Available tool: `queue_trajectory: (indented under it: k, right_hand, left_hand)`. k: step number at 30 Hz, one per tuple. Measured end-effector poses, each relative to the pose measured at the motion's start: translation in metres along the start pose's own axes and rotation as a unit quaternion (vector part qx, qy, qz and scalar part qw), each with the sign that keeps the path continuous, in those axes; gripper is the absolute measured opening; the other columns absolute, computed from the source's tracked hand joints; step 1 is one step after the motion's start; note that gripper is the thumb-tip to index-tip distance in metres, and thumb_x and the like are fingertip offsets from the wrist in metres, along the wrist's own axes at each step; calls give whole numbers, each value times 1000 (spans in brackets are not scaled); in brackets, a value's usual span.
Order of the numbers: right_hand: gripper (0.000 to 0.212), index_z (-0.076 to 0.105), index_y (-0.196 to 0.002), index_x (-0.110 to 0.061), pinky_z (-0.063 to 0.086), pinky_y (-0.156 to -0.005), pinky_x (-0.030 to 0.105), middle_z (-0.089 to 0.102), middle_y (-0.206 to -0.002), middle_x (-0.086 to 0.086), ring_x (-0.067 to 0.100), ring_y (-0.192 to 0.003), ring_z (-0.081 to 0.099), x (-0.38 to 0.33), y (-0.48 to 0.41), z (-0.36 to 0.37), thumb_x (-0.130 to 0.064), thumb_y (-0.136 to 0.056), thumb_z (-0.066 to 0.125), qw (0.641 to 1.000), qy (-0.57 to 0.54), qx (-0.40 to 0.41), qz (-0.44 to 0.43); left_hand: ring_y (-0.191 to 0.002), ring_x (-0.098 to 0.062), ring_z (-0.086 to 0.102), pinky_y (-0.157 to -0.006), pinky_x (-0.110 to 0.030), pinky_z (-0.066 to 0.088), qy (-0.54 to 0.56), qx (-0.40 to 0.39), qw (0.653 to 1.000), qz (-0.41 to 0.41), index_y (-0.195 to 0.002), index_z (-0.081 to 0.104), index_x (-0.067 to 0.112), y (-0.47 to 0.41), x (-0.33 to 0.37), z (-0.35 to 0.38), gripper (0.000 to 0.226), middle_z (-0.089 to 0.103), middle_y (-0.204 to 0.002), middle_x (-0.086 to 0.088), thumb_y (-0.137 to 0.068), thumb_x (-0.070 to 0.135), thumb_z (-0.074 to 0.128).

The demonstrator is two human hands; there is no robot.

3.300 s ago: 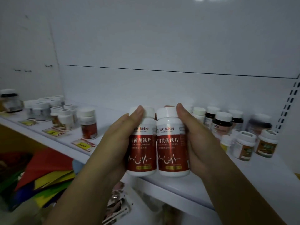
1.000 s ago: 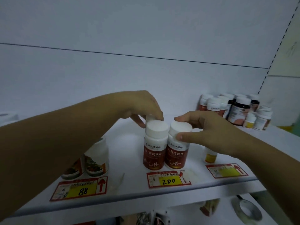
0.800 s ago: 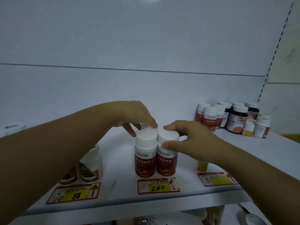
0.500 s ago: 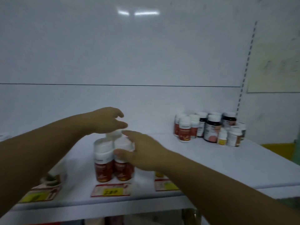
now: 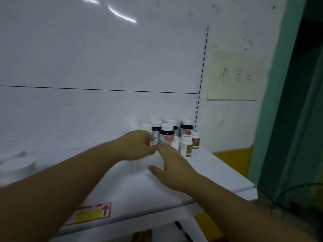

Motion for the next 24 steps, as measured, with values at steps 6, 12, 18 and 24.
queue_trajectory:
  k: [6,12,18,24]
  right_hand:
    - [52,42,-134,-13,38,-103,34,47,-136,9,26,-124,46,105,-28,-44,-17,-85,60,986,-14,103,132]
    - [68,41,-130,-25,46,-98,37,58,-124,-5,17,-113,58,173,-50,-22,-16,-72,74,961,-146,76,224]
    - [45,52,-111,-32,39,-67,6,59,-96,-18,-4,-86,56,201,-58,-8,-14,-75,74,959,-186,52,208]
    - [56,54,-122,-18,45,-93,26,61,-121,0,18,-112,58,203,-67,-4,-22,-73,79,965,-176,11,197]
  left_hand:
    - [-98,-21,59,-80,-27,44,208,87,970,-86,-113,60,11,-84,-2,70,38,64,-110,-3,-76,16,66]
    - [-91,-23,61,-76,-33,47,257,155,944,-136,-93,52,19,-109,-19,116,21,63,-97,-4,-79,27,65]
    - [-86,-20,62,-75,-32,49,223,138,962,-76,-79,54,29,-121,-14,121,13,64,-87,2,-78,26,67]
    - [-82,-8,61,-72,-15,46,186,116,972,-81,-100,64,22,-120,-11,127,29,65,-88,9,-75,29,74]
Point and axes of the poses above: each hand's wrist, its own y-axis away from the middle knuckle, its own z-axis out of the palm, x = y × z, the point moved 8 cm from there along -y, towards the middle knuckle
